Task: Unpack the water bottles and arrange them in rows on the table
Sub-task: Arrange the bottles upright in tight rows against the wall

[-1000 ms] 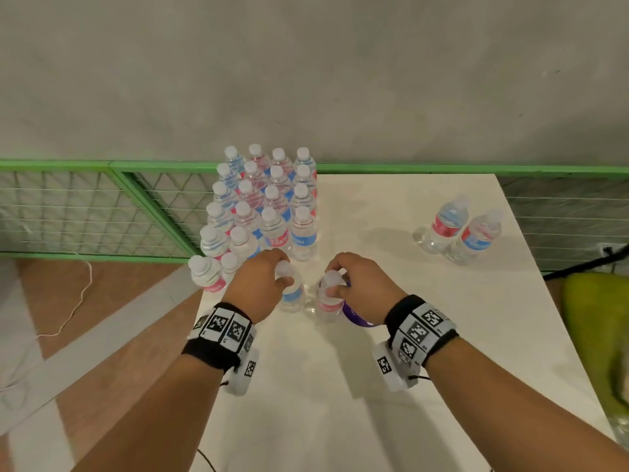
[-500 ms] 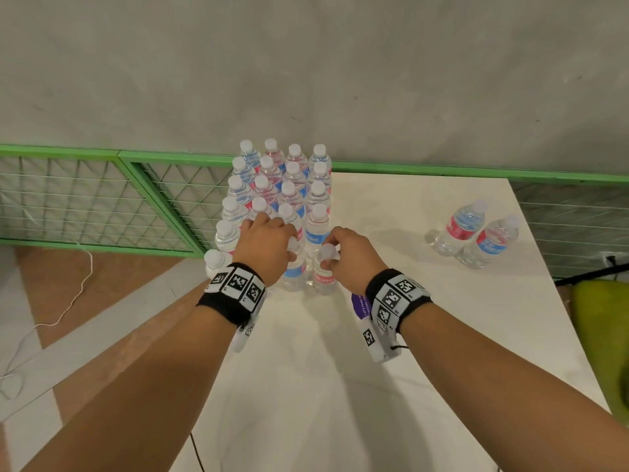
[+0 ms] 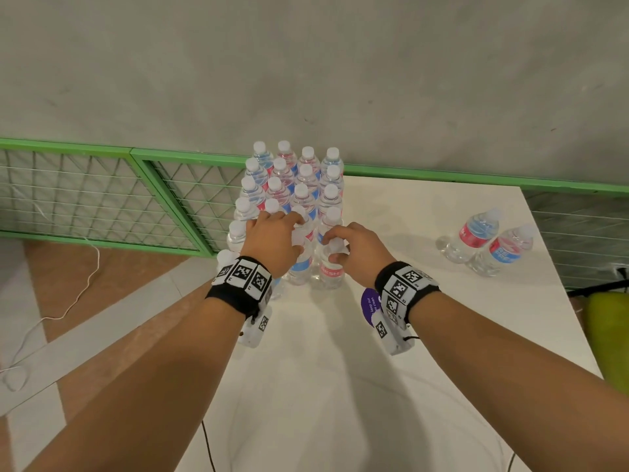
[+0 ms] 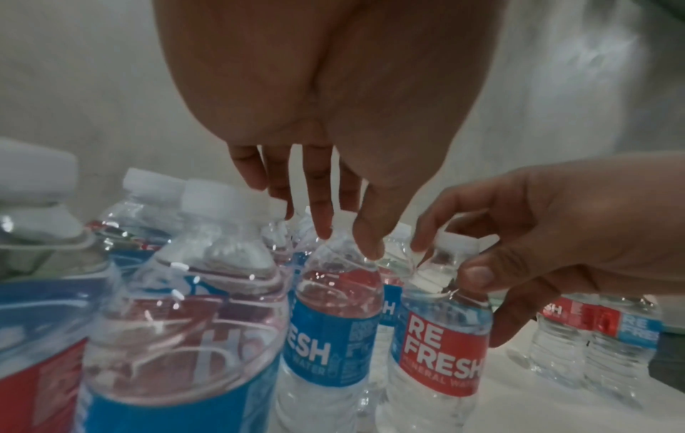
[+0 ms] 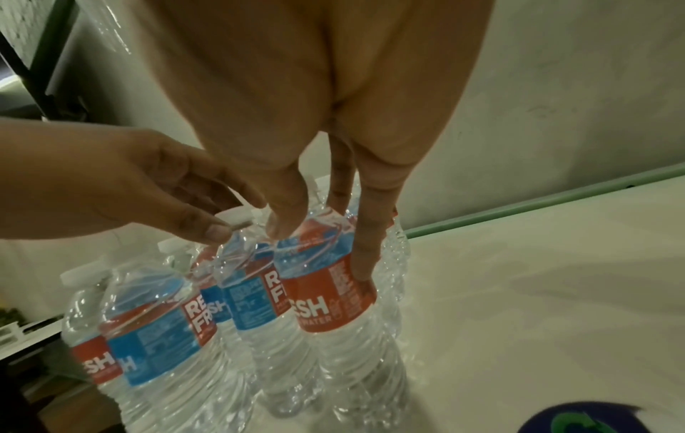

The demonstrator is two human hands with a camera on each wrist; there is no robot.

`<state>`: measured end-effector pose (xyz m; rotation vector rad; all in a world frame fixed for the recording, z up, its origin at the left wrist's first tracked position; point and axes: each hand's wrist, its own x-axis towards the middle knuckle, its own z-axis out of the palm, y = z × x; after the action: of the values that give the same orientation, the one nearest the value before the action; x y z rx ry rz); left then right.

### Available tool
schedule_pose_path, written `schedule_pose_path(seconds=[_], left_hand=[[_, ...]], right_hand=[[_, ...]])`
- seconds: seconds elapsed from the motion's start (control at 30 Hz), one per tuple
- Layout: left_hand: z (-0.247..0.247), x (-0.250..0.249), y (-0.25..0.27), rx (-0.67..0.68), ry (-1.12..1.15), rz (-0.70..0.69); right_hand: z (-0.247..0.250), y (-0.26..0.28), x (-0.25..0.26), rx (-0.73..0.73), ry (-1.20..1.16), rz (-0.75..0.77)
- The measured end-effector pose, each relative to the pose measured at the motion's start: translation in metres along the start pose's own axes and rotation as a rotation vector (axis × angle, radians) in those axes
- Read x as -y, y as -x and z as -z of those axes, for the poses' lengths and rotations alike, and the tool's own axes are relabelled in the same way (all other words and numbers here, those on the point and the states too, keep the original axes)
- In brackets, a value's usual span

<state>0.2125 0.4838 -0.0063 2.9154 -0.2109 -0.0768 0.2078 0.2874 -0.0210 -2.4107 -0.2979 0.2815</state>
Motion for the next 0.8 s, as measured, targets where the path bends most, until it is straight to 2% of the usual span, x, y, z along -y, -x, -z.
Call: schedule_pose_path(seconds=[0.17,0.6,0.8], left_hand=[[0.008,0.007,0.004,-0.003,0.088,-0.052],[0.005,0.011,0.003,-0.013,0.098,-0.010],[0.005,0.005,0.002,0.003,-0.036,-0.065]], right_hand=[[0.004,-0.016,0.011,0.053,0.154,-0.002],[0.008,-0.025,0.025,0.084,0.322,-0.003],[0.023,-0.022,0.023,0.235,0.392,0.163]])
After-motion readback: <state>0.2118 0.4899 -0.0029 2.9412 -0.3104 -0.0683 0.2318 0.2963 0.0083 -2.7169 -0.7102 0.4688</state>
